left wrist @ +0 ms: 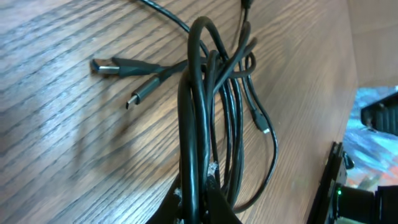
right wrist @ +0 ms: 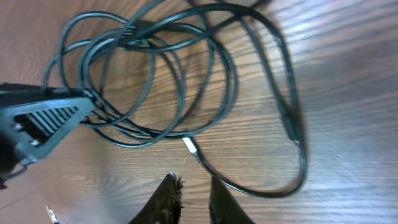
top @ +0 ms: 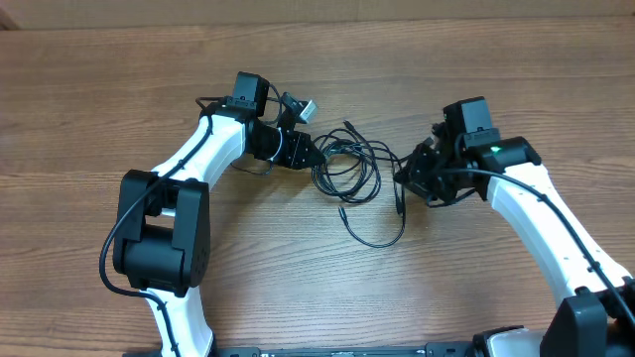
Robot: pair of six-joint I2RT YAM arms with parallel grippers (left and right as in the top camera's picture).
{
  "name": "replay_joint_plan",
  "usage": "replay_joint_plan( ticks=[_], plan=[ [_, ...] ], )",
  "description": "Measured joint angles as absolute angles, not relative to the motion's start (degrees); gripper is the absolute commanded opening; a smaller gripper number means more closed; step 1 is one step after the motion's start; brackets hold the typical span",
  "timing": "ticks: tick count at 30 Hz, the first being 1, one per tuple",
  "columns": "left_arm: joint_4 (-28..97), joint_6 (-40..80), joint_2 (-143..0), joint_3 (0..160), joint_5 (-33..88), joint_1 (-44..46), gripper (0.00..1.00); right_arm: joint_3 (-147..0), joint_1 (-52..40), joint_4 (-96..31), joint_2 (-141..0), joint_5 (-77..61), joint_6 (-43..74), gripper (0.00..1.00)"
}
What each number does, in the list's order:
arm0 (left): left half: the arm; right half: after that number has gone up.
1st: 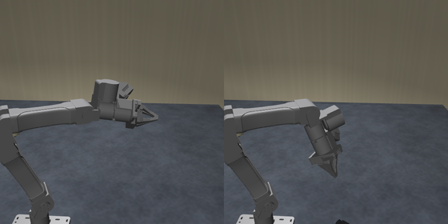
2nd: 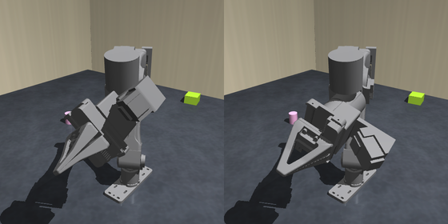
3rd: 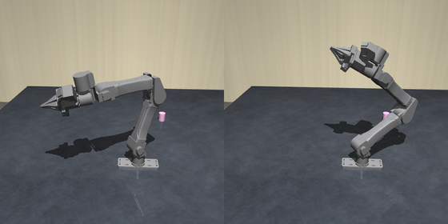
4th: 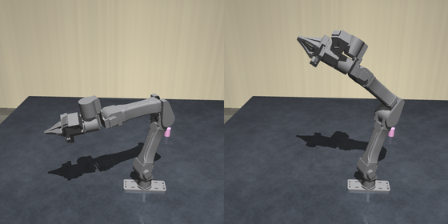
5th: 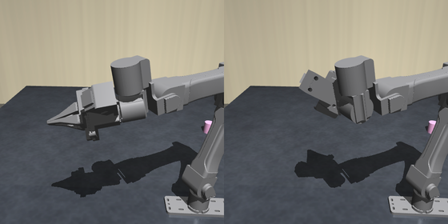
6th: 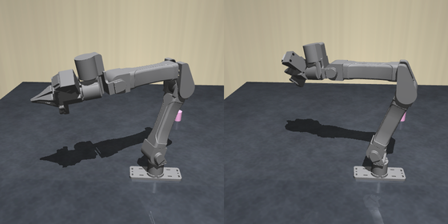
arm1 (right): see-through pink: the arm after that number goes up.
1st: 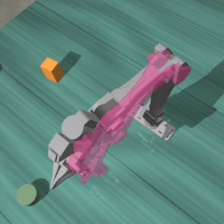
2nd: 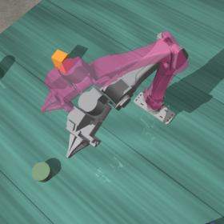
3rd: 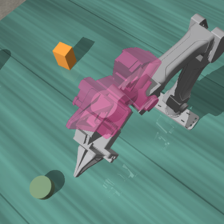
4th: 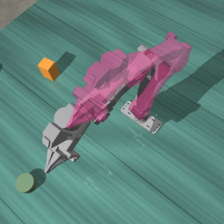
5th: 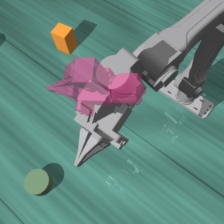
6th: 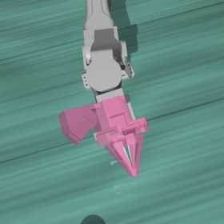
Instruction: Untangle cables
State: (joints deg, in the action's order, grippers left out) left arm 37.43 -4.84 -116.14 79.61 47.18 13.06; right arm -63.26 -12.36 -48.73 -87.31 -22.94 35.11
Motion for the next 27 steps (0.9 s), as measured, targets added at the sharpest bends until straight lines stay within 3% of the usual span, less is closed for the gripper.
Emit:
replay_joint_plan(
  ticks=[5, 11, 27],
  plan=[
    [37.6, -5.8, -116.1, 79.6, 49.3, 13.1, 0.04, -63.3, -14.0, -45.7, -87.3, -22.9, 35.6, 0.15],
    [39.0, -11.3, -116.1, 79.6, 57.0, 13.1, 0.04, -63.3, -14.3, -40.1, -87.3, -22.9, 38.9, 0.26],
    [40.7, -20.0, -116.1, 79.6, 70.8, 13.1, 0.04, -63.3, -17.2, -34.5, -88.9, -22.9, 45.9, 0.31]
  ],
)
